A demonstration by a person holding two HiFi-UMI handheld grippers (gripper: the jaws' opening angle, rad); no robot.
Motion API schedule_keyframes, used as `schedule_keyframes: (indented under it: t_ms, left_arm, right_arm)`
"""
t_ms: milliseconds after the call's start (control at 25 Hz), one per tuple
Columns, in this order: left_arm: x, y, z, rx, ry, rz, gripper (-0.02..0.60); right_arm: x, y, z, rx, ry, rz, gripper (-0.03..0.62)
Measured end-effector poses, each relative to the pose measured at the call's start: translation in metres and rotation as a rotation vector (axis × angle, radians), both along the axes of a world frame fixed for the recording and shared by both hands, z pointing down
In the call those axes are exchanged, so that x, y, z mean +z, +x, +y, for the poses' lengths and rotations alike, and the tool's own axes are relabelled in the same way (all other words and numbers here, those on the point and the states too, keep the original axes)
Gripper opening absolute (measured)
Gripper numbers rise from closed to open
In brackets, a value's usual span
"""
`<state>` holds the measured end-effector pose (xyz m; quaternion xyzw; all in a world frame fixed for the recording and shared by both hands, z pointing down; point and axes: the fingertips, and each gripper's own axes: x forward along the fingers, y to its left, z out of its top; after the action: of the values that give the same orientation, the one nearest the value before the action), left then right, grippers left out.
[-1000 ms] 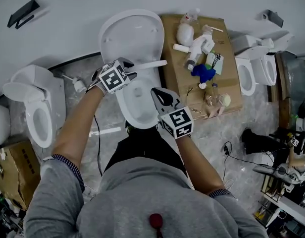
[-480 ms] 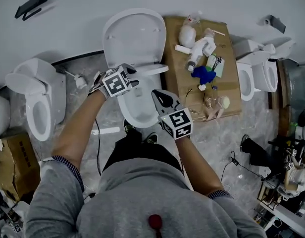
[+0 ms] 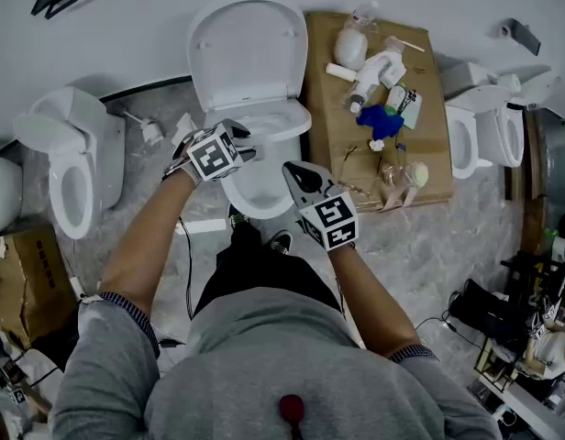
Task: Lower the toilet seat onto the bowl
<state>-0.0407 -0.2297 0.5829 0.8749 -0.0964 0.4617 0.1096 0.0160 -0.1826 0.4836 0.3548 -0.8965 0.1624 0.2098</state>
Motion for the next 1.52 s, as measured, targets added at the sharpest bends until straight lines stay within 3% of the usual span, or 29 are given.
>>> schedule_keyframes:
  t_ms: [360, 1040, 1520]
  left_arm:
    - [0.016, 0.006, 0.031, -0.008, -0.010, -0.042, 0.195]
    - [0.063, 0.021, 0.095, -0.033, -0.051, -0.027, 0.195]
    - [0.094, 0.027, 0.129, -0.042, -0.076, -0.009, 0.192]
  right_arm:
    - [0.015, 0.014, 0.027, -0.007, -0.020, -0.005, 0.015]
    - [0.063, 0.020, 0.067, -0.021, -0.050, -0.009, 0.015]
    - [0.111, 0.029, 0.083, 0.025, -0.049, 0.011, 0.015]
